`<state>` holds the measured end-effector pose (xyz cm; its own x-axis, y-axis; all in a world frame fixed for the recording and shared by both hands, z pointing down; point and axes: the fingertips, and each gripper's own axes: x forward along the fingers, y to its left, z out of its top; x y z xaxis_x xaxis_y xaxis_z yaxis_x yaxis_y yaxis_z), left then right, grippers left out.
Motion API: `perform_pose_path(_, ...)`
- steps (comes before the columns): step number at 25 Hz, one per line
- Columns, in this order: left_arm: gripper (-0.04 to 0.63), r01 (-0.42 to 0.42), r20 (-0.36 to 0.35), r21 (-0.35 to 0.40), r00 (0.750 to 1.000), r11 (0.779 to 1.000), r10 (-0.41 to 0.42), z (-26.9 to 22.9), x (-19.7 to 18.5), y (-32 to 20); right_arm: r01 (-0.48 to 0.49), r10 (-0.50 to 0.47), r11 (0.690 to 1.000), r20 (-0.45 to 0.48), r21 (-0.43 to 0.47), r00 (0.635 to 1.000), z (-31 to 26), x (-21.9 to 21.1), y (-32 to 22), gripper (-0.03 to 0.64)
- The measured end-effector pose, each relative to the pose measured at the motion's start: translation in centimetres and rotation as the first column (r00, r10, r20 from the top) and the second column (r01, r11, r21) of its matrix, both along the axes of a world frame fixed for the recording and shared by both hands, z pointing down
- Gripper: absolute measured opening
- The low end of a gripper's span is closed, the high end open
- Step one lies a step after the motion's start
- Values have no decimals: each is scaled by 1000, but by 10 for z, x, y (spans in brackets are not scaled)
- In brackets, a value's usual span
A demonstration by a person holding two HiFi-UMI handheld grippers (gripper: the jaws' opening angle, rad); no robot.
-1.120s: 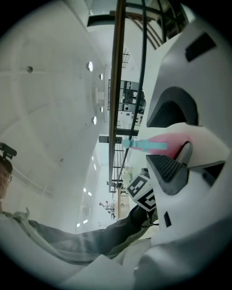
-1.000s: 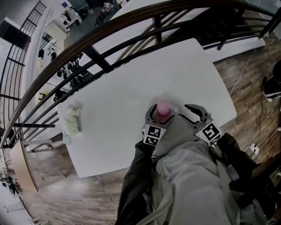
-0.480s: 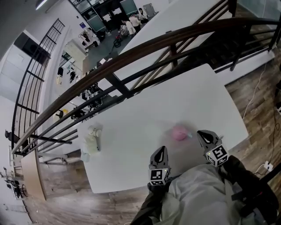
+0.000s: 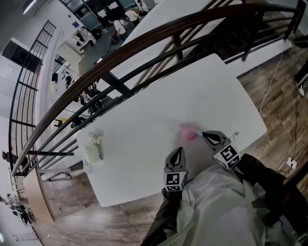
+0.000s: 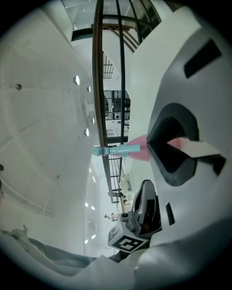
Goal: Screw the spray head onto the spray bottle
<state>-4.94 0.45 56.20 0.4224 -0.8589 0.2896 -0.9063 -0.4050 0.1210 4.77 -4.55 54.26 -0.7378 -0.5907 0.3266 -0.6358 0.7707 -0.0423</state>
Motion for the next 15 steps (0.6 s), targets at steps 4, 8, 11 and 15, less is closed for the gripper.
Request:
perform_pose_path(4,6,-4,-8,-14,1000,1000,4,2,2,3,4,-4,1000,2,-16,1000,0,0,4,-3)
perform_pose_path(8,6,-14,-14,-23,1000,1000,14,4,4,4,-6,6,1000,7,-17,1000,0,1,5,-3)
perform_pose_path(11,6,-27,-12,-27,1000,999,27,3,8,3,-18,19,1000,3,-23,1000,1,6,4,-3)
perform_pose_path(15,6,-32,-5,-24,999,999,32,3,9,1,-11,11,1000,9,-24,1000,0,4,3,-3)
